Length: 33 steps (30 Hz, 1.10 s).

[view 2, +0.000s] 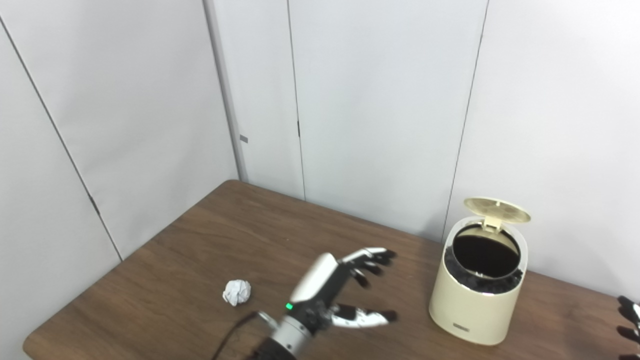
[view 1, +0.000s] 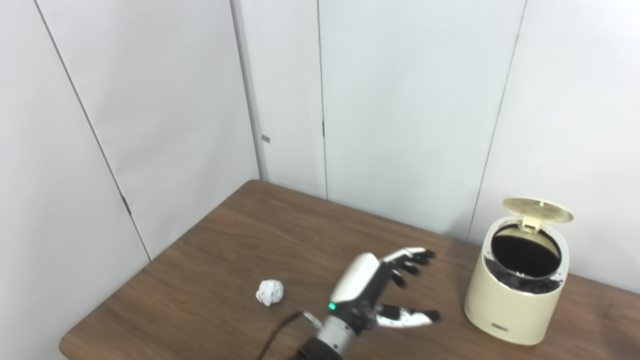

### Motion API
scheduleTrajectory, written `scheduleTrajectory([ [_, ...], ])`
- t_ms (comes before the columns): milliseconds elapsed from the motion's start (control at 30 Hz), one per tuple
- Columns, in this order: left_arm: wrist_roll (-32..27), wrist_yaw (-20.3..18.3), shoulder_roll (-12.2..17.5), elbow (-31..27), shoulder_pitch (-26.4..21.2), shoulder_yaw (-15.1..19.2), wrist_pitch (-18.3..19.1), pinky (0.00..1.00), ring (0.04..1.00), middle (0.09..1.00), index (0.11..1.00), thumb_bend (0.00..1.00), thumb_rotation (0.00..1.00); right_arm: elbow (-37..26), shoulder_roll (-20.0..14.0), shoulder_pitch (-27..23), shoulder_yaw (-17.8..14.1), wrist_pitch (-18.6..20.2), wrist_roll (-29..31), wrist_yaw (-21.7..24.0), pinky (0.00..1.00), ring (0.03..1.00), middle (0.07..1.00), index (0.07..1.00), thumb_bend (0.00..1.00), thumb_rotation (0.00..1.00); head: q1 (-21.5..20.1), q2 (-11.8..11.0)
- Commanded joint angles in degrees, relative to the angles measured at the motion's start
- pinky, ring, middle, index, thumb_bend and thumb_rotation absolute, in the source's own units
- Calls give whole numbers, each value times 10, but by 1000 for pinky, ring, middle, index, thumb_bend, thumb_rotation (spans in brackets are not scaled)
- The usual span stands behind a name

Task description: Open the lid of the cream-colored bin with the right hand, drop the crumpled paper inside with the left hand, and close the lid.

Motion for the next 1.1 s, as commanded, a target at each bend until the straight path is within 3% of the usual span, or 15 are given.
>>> scheduleTrajectory([
  [0,44,-28,18,-50,-6,5,38,541,688,780,812,712,132,-25,-11,-26,-8,-1,-3,-3,644,863,949,984,1000,760,-1,0],
  [200,74,-107,80,-116,9,29,97,486,607,677,699,764,72,-29,-10,-31,-7,12,-7,1,645,865,947,986,1000,783,-4,3],
  [400,197,-227,132,-168,13,35,159,499,619,709,716,799,89,-30,-10,-32,-7,17,-7,4,666,872,959,993,1000,796,-5,5],
  [567,290,-315,164,-188,14,60,175,507,626,711,713,863,72,-26,-14,-34,-6,8,-11,1,661,870,959,994,1000,817,-3,7],
  [733,336,-341,176,-182,17,80,156,477,600,692,701,903,93,-25,-15,-35,-6,5,-11,0,671,873,967,998,1000,832,-1,9],
  [1067,381,-365,182,-139,20,115,135,536,678,710,713,915,190,-23,-12,-37,-7,4,-7,0,693,873,964,990,1000,818,-5,16],
])
